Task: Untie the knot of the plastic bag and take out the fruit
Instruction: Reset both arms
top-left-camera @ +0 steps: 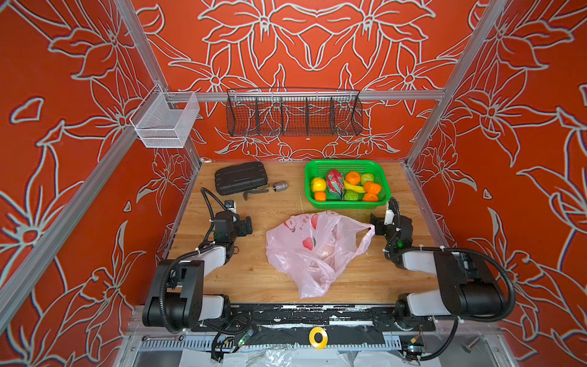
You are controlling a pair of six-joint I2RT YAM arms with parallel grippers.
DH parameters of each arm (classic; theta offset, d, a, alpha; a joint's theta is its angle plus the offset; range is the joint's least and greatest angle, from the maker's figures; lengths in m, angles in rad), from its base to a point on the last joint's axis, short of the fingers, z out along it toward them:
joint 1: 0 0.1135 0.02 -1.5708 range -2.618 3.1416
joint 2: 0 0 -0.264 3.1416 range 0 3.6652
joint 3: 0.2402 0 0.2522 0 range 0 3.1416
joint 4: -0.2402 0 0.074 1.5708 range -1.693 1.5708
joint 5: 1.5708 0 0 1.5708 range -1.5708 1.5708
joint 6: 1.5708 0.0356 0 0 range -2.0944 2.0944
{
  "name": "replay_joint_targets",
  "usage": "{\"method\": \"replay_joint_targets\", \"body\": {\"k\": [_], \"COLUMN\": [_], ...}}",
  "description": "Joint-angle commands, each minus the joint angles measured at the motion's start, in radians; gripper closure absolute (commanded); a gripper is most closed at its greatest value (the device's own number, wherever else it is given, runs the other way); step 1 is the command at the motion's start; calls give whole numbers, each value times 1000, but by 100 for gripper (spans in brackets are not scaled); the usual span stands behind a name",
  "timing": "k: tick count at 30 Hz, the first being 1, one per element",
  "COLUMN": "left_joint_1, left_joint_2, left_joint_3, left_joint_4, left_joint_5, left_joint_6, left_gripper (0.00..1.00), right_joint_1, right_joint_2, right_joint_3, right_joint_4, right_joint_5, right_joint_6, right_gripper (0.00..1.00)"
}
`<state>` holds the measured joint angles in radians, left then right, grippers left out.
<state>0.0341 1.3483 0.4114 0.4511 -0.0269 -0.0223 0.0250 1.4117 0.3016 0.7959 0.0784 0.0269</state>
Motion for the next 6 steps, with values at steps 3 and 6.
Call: {"method": "replay_joint_targets", "body": {"k": [3,6], "left_joint_1": [6,6], "left_joint_2": [-1,-1], "left_joint_3": [8,7], "left_joint_4": [24,23], "left_joint_5": [9,10], "left_joint_6": [4,4], "left_gripper": [3,3], "right_joint_1": [18,18], "right_joint_2": [3,-2], "right_joint_3": [27,19], "right_joint_4": [-6,3], "right_joint_5": [33,29], "right_joint_6": [-32,-33], "right_gripper": [3,3]}}
